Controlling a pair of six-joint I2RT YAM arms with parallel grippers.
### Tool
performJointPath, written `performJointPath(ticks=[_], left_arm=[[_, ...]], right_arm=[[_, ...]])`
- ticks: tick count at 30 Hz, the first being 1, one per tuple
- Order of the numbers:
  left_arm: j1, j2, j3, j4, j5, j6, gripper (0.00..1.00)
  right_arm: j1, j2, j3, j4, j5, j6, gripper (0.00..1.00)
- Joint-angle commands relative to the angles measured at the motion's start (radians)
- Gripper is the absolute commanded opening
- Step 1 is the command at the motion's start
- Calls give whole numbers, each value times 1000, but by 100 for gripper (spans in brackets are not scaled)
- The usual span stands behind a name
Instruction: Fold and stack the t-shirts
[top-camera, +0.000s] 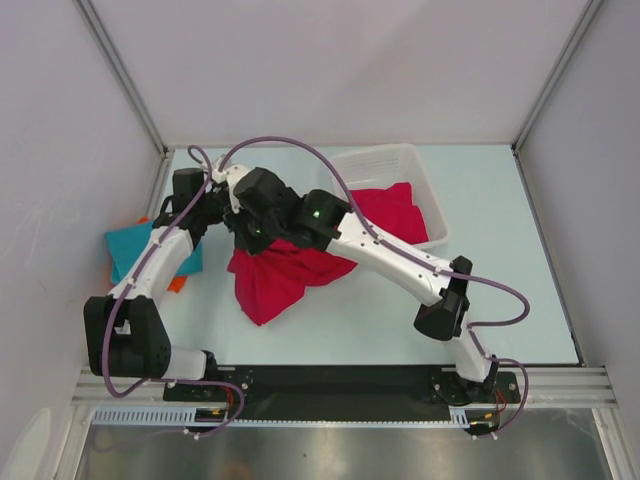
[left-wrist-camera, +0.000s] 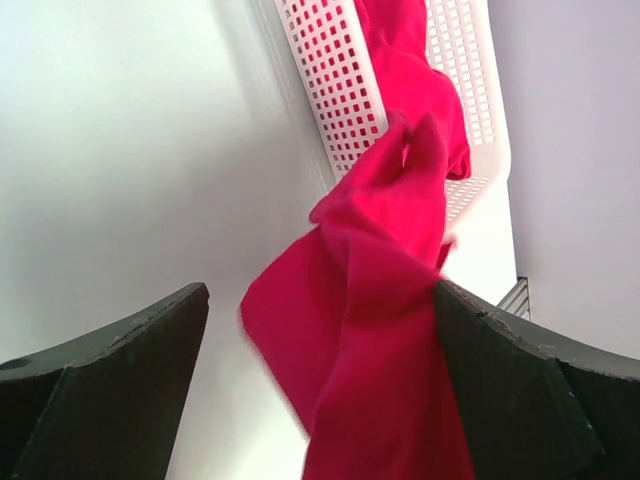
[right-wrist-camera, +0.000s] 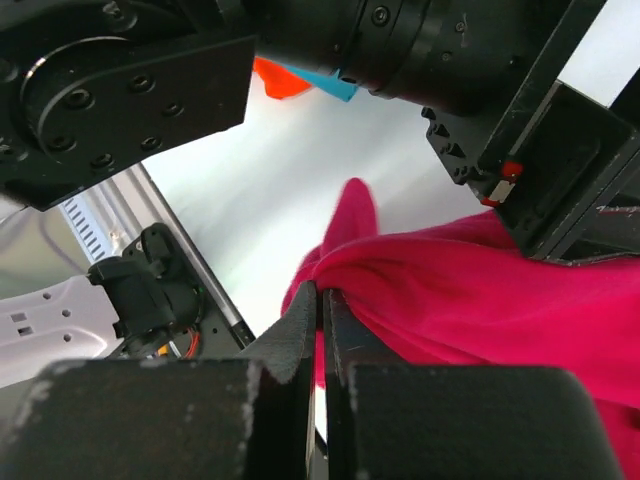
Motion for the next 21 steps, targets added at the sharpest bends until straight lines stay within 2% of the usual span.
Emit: performJointPath(ticks=[1, 6, 13, 17, 20, 21], left_arm=[[11, -41, -7, 11, 18, 27, 100], [16, -47, -18, 14, 18, 27, 100], [21, -52, -20, 11, 21, 30, 100], [24, -49, -17, 14, 22, 29, 100], [24, -49, -14, 14, 25, 23, 100], [24, -49, -12, 14, 25, 24, 100]], right_arm=[[-39, -32, -7, 44, -29, -8, 0], [-160, -94, -233, 110, 14, 32, 0], [-305, -121, -403, 125, 190, 75, 0], [-365, -111, -400, 125, 256, 56, 0], [-407, -66, -328, 93, 231, 32, 1], [-414, -50, -303, 76, 223, 26, 4]])
